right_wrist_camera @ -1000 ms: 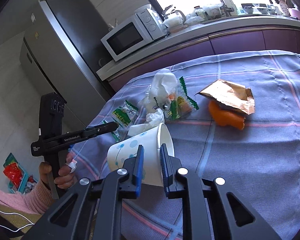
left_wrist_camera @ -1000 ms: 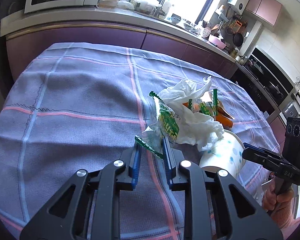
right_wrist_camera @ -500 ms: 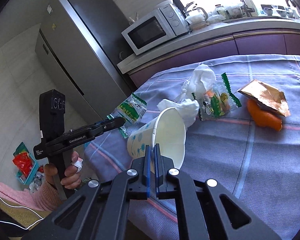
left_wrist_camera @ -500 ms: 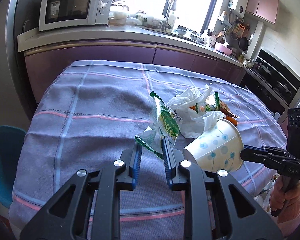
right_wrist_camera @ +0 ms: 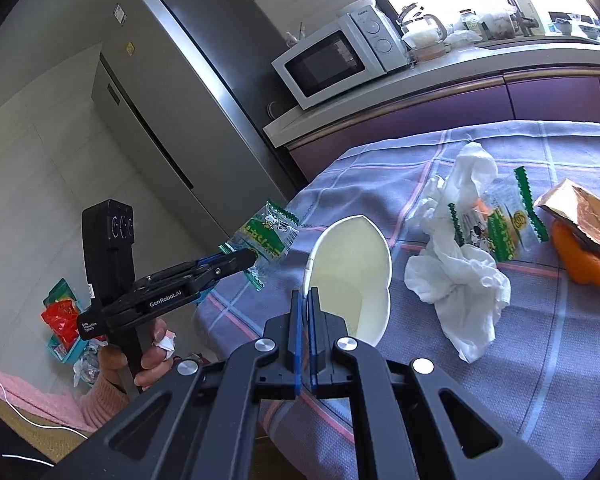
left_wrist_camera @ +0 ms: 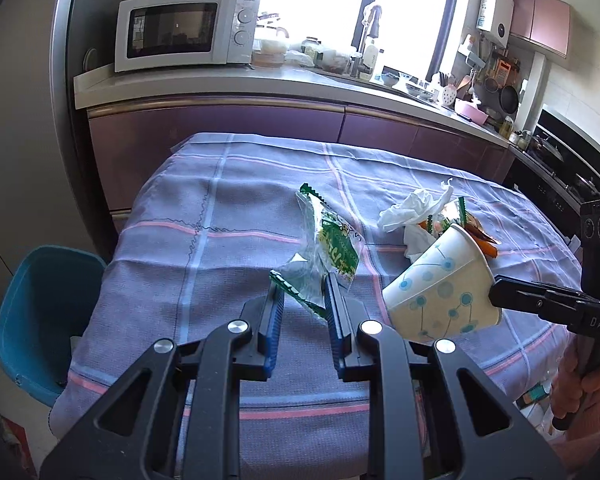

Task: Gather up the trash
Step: 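Carry the green wrapper and paper cup to the teal bin and release them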

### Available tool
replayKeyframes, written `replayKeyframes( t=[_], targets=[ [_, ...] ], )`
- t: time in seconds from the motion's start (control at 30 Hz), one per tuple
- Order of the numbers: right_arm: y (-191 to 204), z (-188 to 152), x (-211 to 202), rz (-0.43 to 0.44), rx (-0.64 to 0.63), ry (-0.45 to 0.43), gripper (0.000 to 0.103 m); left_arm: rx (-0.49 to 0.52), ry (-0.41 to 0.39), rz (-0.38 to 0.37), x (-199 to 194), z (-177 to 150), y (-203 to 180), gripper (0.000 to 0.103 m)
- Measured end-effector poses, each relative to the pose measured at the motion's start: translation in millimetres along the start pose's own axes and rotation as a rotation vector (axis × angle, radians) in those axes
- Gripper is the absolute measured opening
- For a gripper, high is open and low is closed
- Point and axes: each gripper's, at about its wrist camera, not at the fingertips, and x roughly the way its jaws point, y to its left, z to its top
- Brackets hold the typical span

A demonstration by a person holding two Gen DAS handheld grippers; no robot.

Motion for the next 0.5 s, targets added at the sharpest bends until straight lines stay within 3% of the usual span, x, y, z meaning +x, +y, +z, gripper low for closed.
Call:
replayKeyframes(
  t=[0.5],
  targets=[
    [36.1,26.6,51.6,0.072,-0.072,0.043,0.002,-0.095,-0.039,0.093,-38.8,-8.8,60.1,0.021]
  ],
)
